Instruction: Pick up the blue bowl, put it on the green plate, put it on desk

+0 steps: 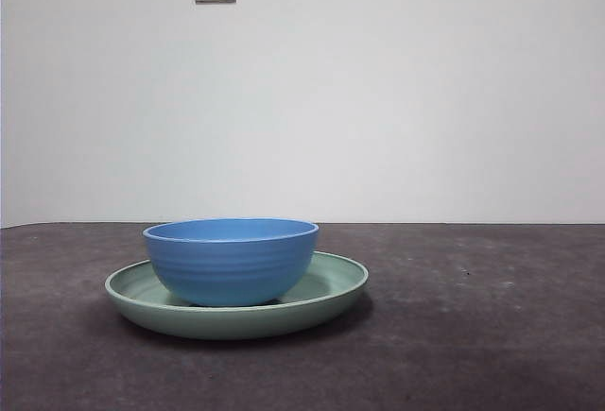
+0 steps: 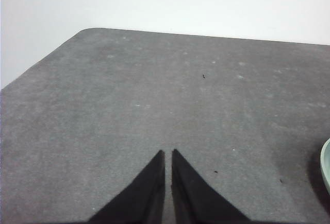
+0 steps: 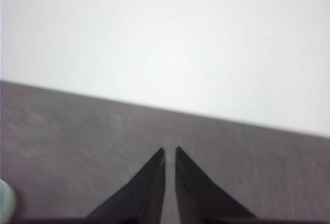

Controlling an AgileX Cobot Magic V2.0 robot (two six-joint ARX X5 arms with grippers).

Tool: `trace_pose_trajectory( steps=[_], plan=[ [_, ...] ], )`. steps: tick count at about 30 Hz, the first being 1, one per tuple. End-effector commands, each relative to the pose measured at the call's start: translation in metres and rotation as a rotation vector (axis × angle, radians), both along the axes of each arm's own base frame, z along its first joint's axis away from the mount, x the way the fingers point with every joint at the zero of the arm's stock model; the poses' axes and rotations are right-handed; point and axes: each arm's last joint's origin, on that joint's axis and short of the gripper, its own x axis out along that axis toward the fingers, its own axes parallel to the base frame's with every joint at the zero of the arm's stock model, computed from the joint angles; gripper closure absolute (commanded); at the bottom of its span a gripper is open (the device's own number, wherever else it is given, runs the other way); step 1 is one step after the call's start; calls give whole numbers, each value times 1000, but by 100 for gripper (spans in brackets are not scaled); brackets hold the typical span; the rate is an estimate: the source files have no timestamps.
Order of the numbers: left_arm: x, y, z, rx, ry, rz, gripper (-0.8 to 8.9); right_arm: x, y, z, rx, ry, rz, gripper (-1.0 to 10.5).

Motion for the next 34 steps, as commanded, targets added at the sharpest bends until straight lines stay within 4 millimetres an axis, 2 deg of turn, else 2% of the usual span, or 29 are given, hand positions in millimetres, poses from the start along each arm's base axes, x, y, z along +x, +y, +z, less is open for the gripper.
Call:
trace_pose_trajectory(
  steps=[1, 4, 8, 13, 34],
  plan=[
    [1, 0, -8, -2, 28, -4, 782, 20, -5, -64, 12, 109, -72, 919],
    [1, 0, -8, -2, 29, -4, 782, 29, -9, -99, 87, 167, -113, 919],
    [1, 0, -8, -2, 28, -4, 782, 35, -9, -124, 88, 223, -121, 919],
    [1, 0, -8, -2, 29, -4, 782, 38, -8, -126, 68, 168, -135, 919],
    [1, 0, -8, -2, 29, -4, 782, 38, -2, -126, 62, 159, -83, 919]
  ],
)
